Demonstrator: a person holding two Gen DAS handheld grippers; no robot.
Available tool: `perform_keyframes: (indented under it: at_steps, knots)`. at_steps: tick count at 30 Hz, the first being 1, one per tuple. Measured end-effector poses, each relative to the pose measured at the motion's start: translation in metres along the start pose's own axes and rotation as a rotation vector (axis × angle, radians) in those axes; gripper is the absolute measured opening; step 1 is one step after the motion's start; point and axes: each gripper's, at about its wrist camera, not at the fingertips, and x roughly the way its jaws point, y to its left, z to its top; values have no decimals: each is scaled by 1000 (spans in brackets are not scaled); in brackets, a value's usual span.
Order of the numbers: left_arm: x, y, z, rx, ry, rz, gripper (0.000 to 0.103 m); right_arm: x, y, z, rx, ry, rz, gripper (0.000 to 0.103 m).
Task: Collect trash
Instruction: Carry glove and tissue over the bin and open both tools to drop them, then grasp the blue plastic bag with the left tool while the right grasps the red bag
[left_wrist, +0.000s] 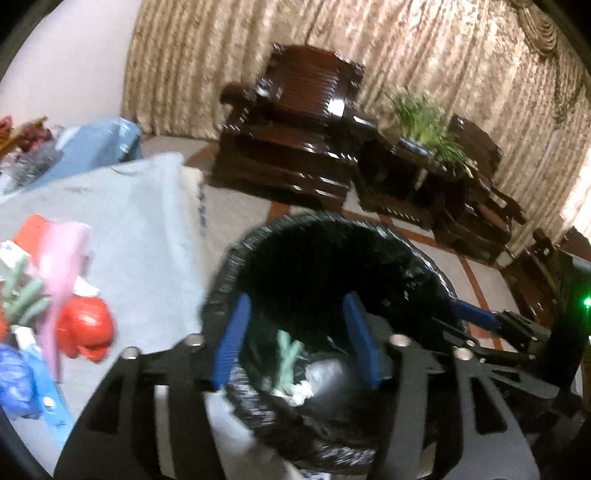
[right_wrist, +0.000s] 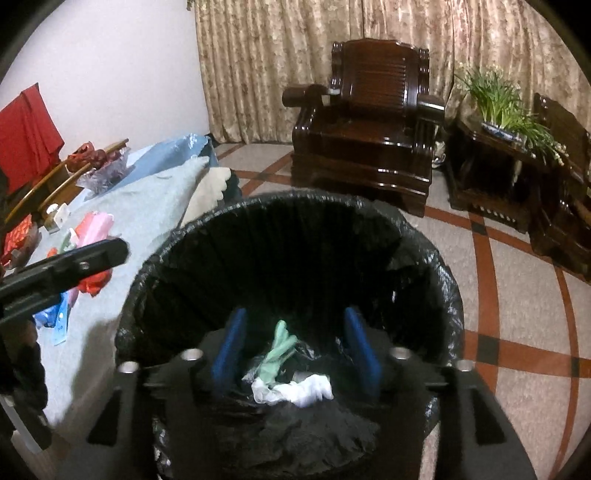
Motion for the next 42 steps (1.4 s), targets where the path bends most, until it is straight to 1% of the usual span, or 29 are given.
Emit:
perform_keyframes:
  at_steps: [1,3,6,8,9,11,12,14,16,19,20,22,25,28,34,35,37,39,40,41,42]
  knots:
    - [-9,5,1,2,-22,21,65,-3,4,2,0,-19,5,82]
    - [-30,15,1,13,-68,81,75,-7,15,8,-5,-48,30,89]
    - [-57,32,-1,13,-112,159,80,-10,43,15,-25,-81,89,92]
    - [-78,49,-6,4,-142,228,80,-11,62,17,-46,-95,125,93]
    - [-90,61,-10,1,-156,277,80,-11,77,18,-66,-105,153,93]
    - [-105,78,-14,-11,-170,339,80,-10,106,20,-101,-116,201,93]
    - [-116,92,-19,-26,-175,383,80,-10,115,19,-113,-120,217,93]
    - [-134,115,-28,-58,-180,444,80,-8,138,19,-141,-126,258,93]
    - [-147,135,-38,-85,-178,499,80,-4,164,18,-163,-129,304,93]
    - [-159,164,-53,-125,-153,567,80,3,197,16,-202,-135,344,93]
    - [-162,172,-58,-140,-147,580,80,6,206,14,-215,-140,353,93]
    - [-166,188,-66,-173,-136,598,80,12,221,10,-230,-148,368,93]
    - [-164,197,-79,-197,-141,608,80,20,239,6,-234,-157,390,93]
    - [-154,202,-83,-208,-140,599,80,28,249,2,-248,-165,390,93]
    - [-135,214,-94,-248,-104,582,80,42,259,-1,-258,-154,380,92]
    - [-131,216,-96,-258,-93,577,79,45,260,-1,-262,-147,377,91]
    - [-126,220,-97,-276,-81,568,72,52,261,-1,-268,-133,371,88]
    - [-120,225,-98,-295,-62,557,61,59,263,0,-270,-119,360,85]
    - [-117,227,-99,-307,-50,548,58,64,263,0,-270,-110,357,85]
    - [-114,230,-101,-318,-41,535,52,69,264,1,-270,-96,352,83]
    - [-112,232,-101,-327,-41,519,48,73,265,0,-271,-88,350,81]
